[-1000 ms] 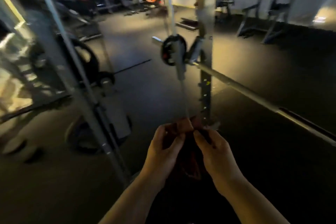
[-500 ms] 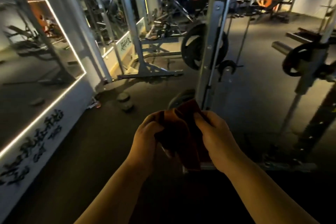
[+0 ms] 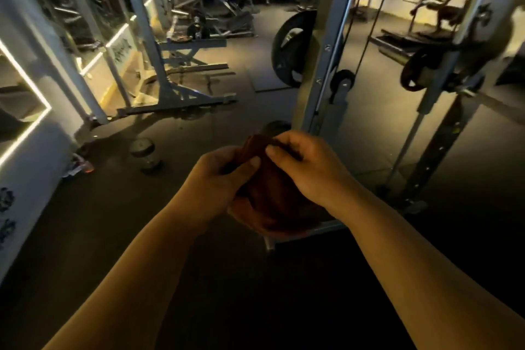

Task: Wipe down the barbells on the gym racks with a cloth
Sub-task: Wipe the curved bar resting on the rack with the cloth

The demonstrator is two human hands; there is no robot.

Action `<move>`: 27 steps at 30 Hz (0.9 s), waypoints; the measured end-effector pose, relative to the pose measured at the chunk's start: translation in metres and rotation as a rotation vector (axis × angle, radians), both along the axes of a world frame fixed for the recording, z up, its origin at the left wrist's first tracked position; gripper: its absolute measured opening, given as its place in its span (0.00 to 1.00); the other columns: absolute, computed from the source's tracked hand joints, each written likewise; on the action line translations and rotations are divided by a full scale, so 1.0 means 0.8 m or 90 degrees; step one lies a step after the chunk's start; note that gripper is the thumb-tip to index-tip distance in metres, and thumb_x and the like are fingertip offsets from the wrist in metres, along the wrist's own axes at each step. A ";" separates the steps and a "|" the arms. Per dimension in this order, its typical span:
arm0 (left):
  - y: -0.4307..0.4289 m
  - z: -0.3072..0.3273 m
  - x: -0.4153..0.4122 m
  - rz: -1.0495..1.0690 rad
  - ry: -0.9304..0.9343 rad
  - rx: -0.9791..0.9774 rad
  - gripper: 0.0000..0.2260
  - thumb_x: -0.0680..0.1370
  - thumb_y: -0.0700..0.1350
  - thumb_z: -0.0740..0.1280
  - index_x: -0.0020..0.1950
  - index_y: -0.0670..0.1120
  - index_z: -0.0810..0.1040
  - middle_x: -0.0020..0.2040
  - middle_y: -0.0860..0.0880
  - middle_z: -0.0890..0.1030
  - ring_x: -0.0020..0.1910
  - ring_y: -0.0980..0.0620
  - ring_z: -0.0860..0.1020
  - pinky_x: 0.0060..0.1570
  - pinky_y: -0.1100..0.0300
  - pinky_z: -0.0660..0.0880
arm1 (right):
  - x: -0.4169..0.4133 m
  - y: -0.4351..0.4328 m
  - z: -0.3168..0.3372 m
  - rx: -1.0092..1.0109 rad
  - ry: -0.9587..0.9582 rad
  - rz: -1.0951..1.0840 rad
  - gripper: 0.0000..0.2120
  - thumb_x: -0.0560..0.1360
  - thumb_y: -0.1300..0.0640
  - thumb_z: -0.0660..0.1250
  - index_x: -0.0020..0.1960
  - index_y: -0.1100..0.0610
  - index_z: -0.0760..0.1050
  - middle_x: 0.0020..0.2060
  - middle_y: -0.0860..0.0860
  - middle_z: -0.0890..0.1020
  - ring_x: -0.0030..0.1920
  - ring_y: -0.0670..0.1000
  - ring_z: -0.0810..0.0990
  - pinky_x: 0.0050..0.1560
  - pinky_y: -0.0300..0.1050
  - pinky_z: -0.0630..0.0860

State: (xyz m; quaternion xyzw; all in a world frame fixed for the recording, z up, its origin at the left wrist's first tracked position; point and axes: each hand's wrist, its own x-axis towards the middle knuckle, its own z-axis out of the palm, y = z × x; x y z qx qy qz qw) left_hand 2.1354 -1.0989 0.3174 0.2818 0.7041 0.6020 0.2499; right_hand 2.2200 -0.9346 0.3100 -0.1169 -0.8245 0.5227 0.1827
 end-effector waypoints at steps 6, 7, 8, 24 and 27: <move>0.029 -0.020 -0.089 0.049 -0.067 0.081 0.10 0.82 0.49 0.67 0.56 0.44 0.81 0.50 0.43 0.85 0.49 0.44 0.85 0.46 0.49 0.84 | -0.024 0.037 -0.009 -0.054 -0.219 0.036 0.13 0.73 0.46 0.75 0.54 0.50 0.81 0.46 0.47 0.87 0.47 0.44 0.86 0.54 0.50 0.83; 0.033 -0.020 -0.110 0.050 -0.070 0.088 0.12 0.82 0.51 0.67 0.57 0.44 0.81 0.52 0.41 0.85 0.51 0.42 0.85 0.50 0.46 0.84 | -0.043 0.043 -0.011 -0.085 -0.176 -0.003 0.12 0.73 0.48 0.76 0.54 0.49 0.82 0.47 0.46 0.87 0.49 0.44 0.86 0.59 0.51 0.81; 0.037 -0.019 -0.129 0.048 -0.062 0.088 0.13 0.82 0.52 0.66 0.58 0.43 0.80 0.53 0.41 0.84 0.52 0.43 0.84 0.51 0.46 0.83 | -0.061 0.048 -0.013 -0.132 -0.126 -0.030 0.12 0.73 0.48 0.76 0.55 0.48 0.82 0.49 0.46 0.87 0.51 0.45 0.86 0.63 0.54 0.79; 0.076 0.016 -0.468 0.026 0.076 0.002 0.25 0.77 0.40 0.73 0.70 0.53 0.70 0.57 0.57 0.78 0.54 0.60 0.78 0.48 0.70 0.79 | -0.412 0.084 -0.019 -0.137 0.024 -0.264 0.24 0.79 0.45 0.69 0.70 0.45 0.63 0.63 0.49 0.75 0.51 0.40 0.77 0.39 0.32 0.76; 0.078 0.016 -0.538 -0.072 0.190 -0.058 0.26 0.76 0.36 0.72 0.70 0.56 0.73 0.59 0.58 0.78 0.58 0.60 0.78 0.55 0.65 0.80 | -0.465 0.087 -0.010 -0.075 0.019 -0.233 0.13 0.82 0.49 0.66 0.65 0.39 0.69 0.60 0.48 0.77 0.52 0.43 0.79 0.36 0.32 0.78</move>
